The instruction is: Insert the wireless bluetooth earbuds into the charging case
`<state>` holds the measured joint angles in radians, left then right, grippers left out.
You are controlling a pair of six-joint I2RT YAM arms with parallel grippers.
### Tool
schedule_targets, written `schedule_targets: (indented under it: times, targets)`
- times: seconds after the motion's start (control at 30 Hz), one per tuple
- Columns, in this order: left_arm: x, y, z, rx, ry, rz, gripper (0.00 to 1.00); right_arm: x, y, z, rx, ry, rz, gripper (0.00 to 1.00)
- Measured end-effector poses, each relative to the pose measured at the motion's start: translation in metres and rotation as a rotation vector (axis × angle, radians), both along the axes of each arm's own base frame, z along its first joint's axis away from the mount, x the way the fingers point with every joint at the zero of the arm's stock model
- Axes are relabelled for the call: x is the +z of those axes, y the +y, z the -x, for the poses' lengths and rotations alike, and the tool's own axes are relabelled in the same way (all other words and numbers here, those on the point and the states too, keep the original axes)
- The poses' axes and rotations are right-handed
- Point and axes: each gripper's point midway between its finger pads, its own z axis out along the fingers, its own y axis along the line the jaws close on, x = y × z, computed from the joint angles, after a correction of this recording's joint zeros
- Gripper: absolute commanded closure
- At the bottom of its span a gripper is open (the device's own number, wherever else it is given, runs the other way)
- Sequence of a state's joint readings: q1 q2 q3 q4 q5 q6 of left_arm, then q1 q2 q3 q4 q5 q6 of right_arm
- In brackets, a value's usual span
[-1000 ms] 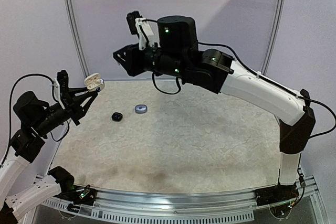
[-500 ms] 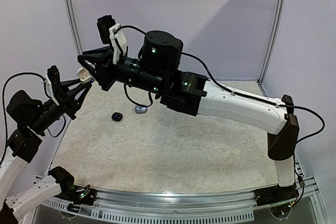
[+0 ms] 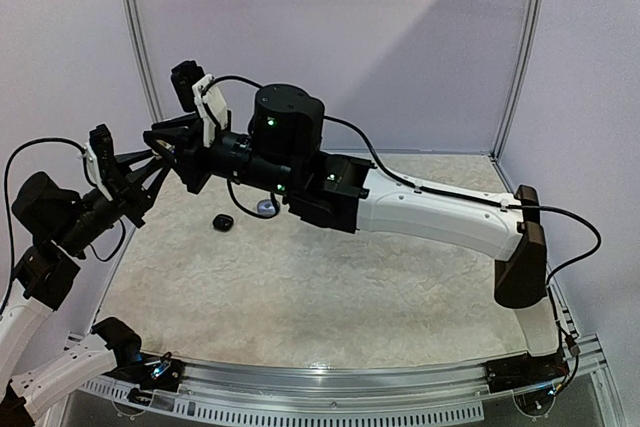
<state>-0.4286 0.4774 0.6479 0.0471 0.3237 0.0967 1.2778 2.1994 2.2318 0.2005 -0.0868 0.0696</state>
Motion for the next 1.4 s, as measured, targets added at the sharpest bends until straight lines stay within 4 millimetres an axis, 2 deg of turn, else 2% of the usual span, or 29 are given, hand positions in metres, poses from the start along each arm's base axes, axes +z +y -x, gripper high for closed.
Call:
schedule_targets:
  times: [0.77, 0.8, 0.93, 1.0, 1.4]
  targets:
    - [-0.002, 0.001, -0.002, 0.008, 0.020, 0.007, 1.00, -0.010, 0.003, -0.013, -0.080, -0.005, 0.002, 1.00]
    - [-0.002, 0.001, -0.002, 0.009, 0.022, 0.009, 1.00, -0.011, 0.003, -0.013, -0.082, -0.005, 0.002, 0.99]
    - [-0.003, 0.002, -0.003, 0.013, 0.032, 0.015, 1.00, -0.013, 0.003, -0.014, -0.090, -0.004, 0.004, 0.84]
    - [-0.004, 0.002, -0.003, 0.014, 0.035, 0.016, 1.00, -0.014, 0.004, -0.015, -0.093, -0.003, 0.005, 0.80]
    - [-0.006, 0.002, -0.004, 0.015, 0.053, 0.024, 1.00, -0.016, 0.004, -0.016, -0.103, -0.001, 0.008, 0.79]
